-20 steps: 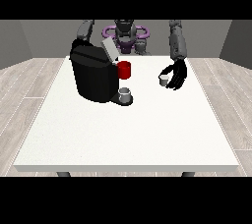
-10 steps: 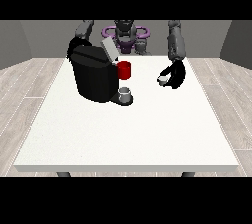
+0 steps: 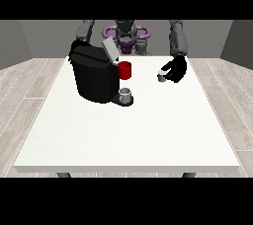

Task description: Insert the coffee pod into the coffee machine and close the lid

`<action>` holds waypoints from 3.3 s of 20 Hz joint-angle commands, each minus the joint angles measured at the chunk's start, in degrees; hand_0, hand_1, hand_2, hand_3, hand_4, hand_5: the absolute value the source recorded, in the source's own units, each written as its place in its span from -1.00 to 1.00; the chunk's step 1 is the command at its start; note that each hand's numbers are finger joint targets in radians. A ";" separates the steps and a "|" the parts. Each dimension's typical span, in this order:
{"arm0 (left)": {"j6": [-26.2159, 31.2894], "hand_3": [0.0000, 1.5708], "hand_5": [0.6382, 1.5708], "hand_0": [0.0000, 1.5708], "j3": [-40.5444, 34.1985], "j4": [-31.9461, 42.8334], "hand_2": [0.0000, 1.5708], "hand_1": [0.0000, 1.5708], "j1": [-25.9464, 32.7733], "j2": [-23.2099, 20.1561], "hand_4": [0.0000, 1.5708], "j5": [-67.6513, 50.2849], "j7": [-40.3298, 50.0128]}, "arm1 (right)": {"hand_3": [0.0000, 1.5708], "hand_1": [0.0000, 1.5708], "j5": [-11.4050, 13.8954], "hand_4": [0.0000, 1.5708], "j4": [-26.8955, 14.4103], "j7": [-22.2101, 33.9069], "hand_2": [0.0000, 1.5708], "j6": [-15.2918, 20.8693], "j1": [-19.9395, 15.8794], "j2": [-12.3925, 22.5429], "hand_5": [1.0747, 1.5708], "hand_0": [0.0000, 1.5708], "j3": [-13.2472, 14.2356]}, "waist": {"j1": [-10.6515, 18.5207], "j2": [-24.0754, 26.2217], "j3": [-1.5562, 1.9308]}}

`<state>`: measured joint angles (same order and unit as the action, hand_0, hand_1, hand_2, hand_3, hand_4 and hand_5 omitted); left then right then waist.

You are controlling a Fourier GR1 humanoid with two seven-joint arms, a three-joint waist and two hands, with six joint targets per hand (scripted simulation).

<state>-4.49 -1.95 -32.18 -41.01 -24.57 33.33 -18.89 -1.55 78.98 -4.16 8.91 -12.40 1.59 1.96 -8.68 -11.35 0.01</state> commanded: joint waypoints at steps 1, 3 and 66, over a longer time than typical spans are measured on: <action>2.41 0.72 1.00 0.77 0.51 -2.08 0.79 0.77 -3.39 1.35 -0.26 0.12 1.68 | -1.00 -1.00 1.56 -0.38 -2.95 -1.44 -1.00 1.62 0.62 -1.51 1.00 -1.00 -0.93 | 0.34 2.61 0.00; 5.81 0.72 1.00 0.68 0.24 -2.06 0.76 0.68 -5.25 -1.94 -0.26 0.41 0.88 | -1.00 -1.00 0.32 -0.36 -3.13 -1.25 -1.00 0.39 -0.51 -1.04 1.00 -1.00 -0.25 | -0.01 2.14 0.00; 11.84 0.52 1.00 0.54 -3.60 -2.44 0.61 0.54 -25.02 1.79 -0.37 4.12 12.68 | -1.00 -1.00 1.17 -0.47 0.47 0.69 -1.00 1.16 -3.04 -0.99 1.00 -1.00 -1.05 | -8.01 -1.72 0.00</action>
<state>7.43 -6.04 -35.07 -66.88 -24.20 36.99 -6.66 -1.61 79.29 -2.90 9.40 -17.94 2.02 2.70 -16.40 -14.09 0.02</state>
